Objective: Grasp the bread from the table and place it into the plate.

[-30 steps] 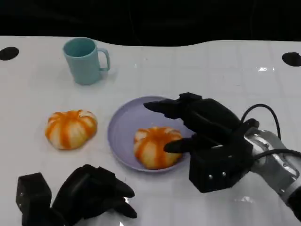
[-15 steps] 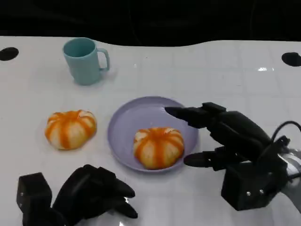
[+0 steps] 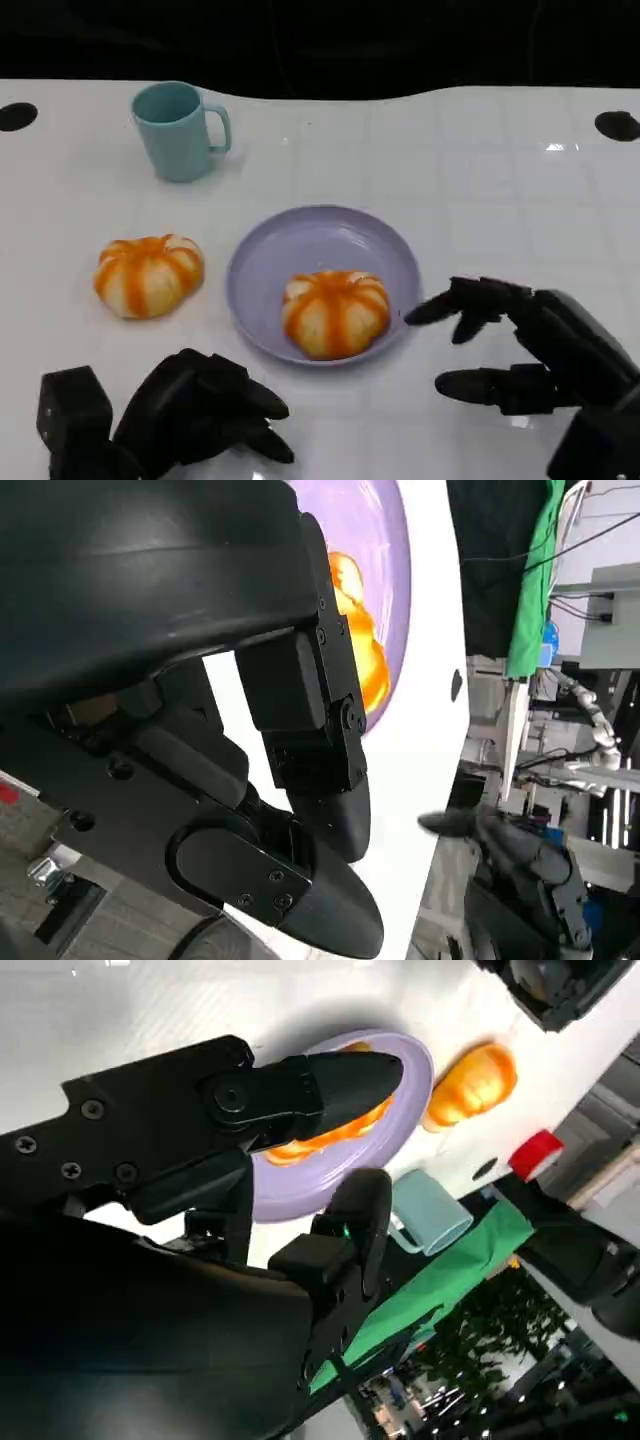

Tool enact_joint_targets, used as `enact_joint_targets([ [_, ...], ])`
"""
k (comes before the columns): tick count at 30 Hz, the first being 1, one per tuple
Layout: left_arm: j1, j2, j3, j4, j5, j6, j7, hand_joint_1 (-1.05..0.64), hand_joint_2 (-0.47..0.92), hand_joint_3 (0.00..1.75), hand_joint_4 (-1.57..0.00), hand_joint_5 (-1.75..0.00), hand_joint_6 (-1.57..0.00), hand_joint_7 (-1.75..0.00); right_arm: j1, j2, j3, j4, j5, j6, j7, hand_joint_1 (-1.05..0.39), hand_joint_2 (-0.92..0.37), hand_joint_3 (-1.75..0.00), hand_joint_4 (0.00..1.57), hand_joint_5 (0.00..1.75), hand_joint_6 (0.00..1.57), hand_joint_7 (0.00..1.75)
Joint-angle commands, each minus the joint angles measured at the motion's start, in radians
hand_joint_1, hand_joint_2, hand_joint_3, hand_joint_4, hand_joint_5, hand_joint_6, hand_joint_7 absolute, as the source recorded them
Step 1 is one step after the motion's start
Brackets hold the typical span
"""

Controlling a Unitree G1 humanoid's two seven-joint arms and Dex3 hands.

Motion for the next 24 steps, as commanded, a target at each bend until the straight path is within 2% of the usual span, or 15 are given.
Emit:
enact_joint_targets([
  [1,0.001,0.011,0.005,-0.001,-0.009,0.006,0.001,-1.05,0.76,0.0,-1.57,-0.19,-1.56,-0.01,0.065,0.004,-0.033,-0.056,0.083,-0.007,0.026,-0.49,-0.92,-0.16,0.57,1.74,0.46,1.53],
  [4,0.002,0.012,0.002,-0.002,-0.003,0.001,0.005,-1.05,0.77,0.0,-1.57,-0.2,-1.56,-0.01,0.116,0.014,-0.037,-0.108,0.142,0.037,0.06,-0.44,-0.92,-0.14,0.61,1.75,0.43,1.71],
  [9,0.003,0.009,0.001,-0.009,-0.004,0.003,0.008,-1.05,0.77,0.0,-1.57,-0.21,-1.56,-0.01,0.228,0.029,-0.046,-0.261,0.26,0.223,0.125,-0.34,-0.92,-0.11,0.69,1.75,0.46,1.75],
  [12,0.002,0.012,0.002,-0.007,-0.006,-0.003,0.0,-1.05,0.77,0.0,-1.57,-0.21,-1.56,-0.01,0.279,0.045,-0.05,-0.32,0.301,0.284,0.135,-0.27,-0.92,-0.09,0.72,1.75,0.5,1.75],
  [18,-0.001,0.018,0.004,-0.004,-0.005,-0.003,0.0,-1.05,0.77,0.0,-1.57,-0.2,-1.56,0.0,0.302,0.085,-0.056,-0.302,0.326,0.291,0.136,-0.25,-0.92,-0.1,0.77,1.75,0.55,1.75],
  [24,0.0,0.02,0.003,-0.008,-0.006,0.006,0.002,-1.05,0.77,0.0,-1.57,-0.2,-1.56,0.0,0.285,0.11,-0.07,-0.231,0.327,0.232,0.15,-0.25,-0.92,-0.11,0.81,1.75,0.58,1.75],
])
